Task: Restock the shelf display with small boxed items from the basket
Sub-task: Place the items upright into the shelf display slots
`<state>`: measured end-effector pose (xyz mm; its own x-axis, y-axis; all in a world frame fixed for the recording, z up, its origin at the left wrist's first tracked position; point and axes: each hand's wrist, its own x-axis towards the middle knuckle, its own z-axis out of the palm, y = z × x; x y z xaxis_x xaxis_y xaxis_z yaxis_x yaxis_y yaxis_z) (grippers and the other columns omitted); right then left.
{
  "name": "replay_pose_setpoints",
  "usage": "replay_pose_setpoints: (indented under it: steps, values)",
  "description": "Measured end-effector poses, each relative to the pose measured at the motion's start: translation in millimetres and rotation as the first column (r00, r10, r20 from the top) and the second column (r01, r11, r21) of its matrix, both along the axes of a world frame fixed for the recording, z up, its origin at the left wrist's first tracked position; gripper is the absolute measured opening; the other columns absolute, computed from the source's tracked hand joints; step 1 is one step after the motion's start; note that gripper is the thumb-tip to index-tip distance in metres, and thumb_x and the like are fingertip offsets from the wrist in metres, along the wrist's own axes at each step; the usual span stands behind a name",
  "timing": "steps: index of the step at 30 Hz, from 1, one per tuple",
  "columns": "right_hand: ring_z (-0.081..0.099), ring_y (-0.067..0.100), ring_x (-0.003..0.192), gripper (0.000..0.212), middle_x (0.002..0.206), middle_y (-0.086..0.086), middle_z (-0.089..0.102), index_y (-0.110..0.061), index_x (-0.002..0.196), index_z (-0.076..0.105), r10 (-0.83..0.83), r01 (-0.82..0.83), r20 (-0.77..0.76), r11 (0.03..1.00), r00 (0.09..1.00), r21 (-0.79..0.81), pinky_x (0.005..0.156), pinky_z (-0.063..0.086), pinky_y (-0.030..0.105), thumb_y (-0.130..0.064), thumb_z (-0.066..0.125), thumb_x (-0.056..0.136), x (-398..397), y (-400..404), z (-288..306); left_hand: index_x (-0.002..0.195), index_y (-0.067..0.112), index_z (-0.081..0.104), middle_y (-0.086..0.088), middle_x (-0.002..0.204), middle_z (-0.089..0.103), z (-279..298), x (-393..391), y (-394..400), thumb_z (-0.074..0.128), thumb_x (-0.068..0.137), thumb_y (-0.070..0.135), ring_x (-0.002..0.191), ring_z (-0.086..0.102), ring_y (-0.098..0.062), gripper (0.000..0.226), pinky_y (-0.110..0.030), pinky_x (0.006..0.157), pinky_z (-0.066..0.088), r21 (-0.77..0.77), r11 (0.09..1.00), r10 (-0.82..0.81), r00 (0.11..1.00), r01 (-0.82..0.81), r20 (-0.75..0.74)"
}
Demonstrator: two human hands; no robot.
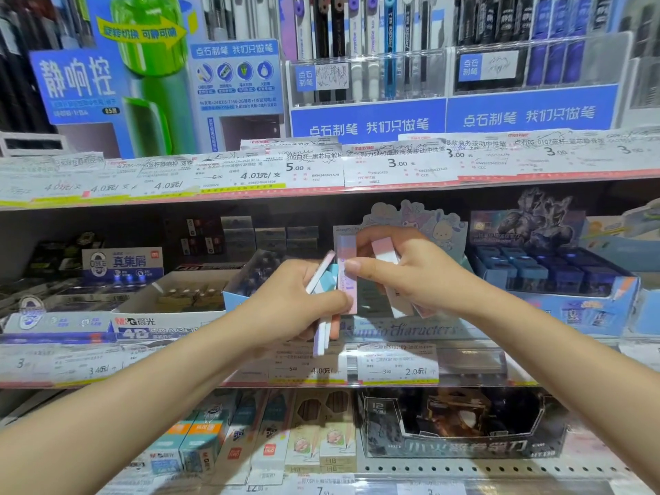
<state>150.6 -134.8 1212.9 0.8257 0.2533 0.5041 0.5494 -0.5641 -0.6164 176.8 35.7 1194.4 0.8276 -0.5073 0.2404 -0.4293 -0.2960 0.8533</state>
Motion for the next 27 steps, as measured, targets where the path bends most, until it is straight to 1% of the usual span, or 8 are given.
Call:
replay_pose_setpoints:
  steps: [4, 8, 10, 12, 14, 17, 20, 27]
  values:
    - [0.055, -0.013, 0.082, 0.026, 0.09, -0.02, 0.059, -0.029, 0.109, 0.056, -0.003, 0.002, 0.078, 1.0, 0.997, 0.016, 0.072, 0.038, 0.002, -0.02, 0.063, 0.085, 8, -2, 0, 0.063, 0.01, 0.055, -0.006, 0.049, 0.058, 2, 2, 2, 0.063, 0.084, 0.009, 0.035, 0.047, -0.01, 0.023, -0.021, 0.042, 0.033, 0.029, 1.0, 0.011, 1.0, -0.011, -0.002]
    - [0.054, -0.005, 0.074, 0.031, 0.082, -0.006, 0.061, -0.032, 0.11, 0.052, -0.038, 0.034, 0.083, 0.998, 0.996, 0.052, 0.071, 0.04, 0.012, -0.018, 0.062, 0.084, 15, -9, 5, 0.061, 0.016, 0.051, -0.001, 0.047, 0.06, 1, 2, 5, 0.061, 0.086, 0.011, 0.033, 0.047, -0.003, 0.028, -0.014, 0.037, 0.034, 0.105, 0.994, 0.023, 0.997, -0.031, 0.079]
    - [0.055, 0.007, 0.081, 0.026, 0.082, -0.012, 0.059, -0.031, 0.104, 0.053, -0.068, 0.066, 0.079, 0.998, 0.995, 0.025, 0.074, 0.039, 0.017, -0.018, 0.062, 0.084, 21, -12, 4, 0.078, 0.02, 0.057, 0.001, 0.044, 0.06, 0, 3, 9, 0.059, 0.087, 0.008, 0.034, 0.049, -0.004, 0.015, -0.013, 0.038, 0.036, 0.187, 0.982, -0.018, 0.992, -0.006, 0.127]
    - [0.056, 0.011, 0.087, 0.024, 0.087, -0.02, 0.054, -0.03, 0.1, 0.052, -0.099, 0.099, 0.083, 0.995, 0.992, 0.007, 0.079, 0.039, 0.022, -0.016, 0.063, 0.084, 28, -13, 1, 0.107, 0.026, 0.057, 0.0, 0.045, 0.062, -3, 3, 13, 0.056, 0.086, 0.004, 0.04, 0.057, -0.012, 0.031, -0.013, 0.041, 0.04, 0.291, 0.956, -0.074, 0.988, 0.031, 0.139]
    - [0.056, 0.017, 0.098, 0.023, 0.095, -0.017, 0.051, -0.028, 0.099, 0.051, -0.139, 0.139, 0.083, 0.99, 0.987, 0.004, 0.085, 0.042, 0.029, -0.017, 0.064, 0.083, 34, -14, -2, 0.119, 0.029, 0.053, -0.003, 0.053, 0.064, -5, 5, 16, 0.055, 0.085, 0.002, 0.05, 0.063, -0.025, 0.043, -0.015, 0.047, 0.046, 0.37, 0.927, -0.112, 0.985, 0.057, 0.129]
    - [0.056, 0.022, 0.104, 0.022, 0.107, -0.007, 0.05, -0.027, 0.101, 0.051, -0.187, 0.19, 0.094, 0.981, 0.978, -0.03, 0.088, 0.044, 0.033, -0.023, 0.064, 0.084, 40, -13, -6, 0.123, 0.027, 0.053, -0.004, 0.062, 0.066, -9, 7, 18, 0.055, 0.083, 0.001, 0.05, 0.062, -0.015, 0.048, -0.015, 0.049, 0.046, 0.425, 0.901, -0.148, 0.982, 0.086, 0.115]
    - [0.058, 0.026, 0.1, 0.021, 0.103, -0.004, 0.055, -0.031, 0.097, 0.048, -0.191, 0.196, 0.109, 0.98, 0.975, -0.035, 0.085, 0.046, 0.035, -0.026, 0.063, 0.084, 41, -10, -11, 0.121, 0.034, 0.051, -0.006, 0.07, 0.068, -11, 7, 19, 0.056, 0.082, 0.002, 0.05, 0.062, -0.011, 0.051, -0.016, 0.049, 0.046, 0.457, 0.883, -0.173, 0.979, 0.106, 0.107]
    - [0.058, 0.025, 0.098, 0.022, 0.101, -0.007, 0.058, -0.038, 0.09, 0.048, -0.132, 0.139, 0.114, 0.989, 0.985, -0.058, 0.087, 0.044, 0.033, -0.025, 0.064, 0.083, 43, -7, -17, 0.122, 0.035, 0.05, 0.005, 0.052, 0.064, -8, 11, 21, 0.056, 0.081, 0.001, 0.045, 0.061, -0.009, 0.054, -0.015, 0.048, 0.046, 0.488, 0.861, -0.208, 0.975, 0.141, 0.084]
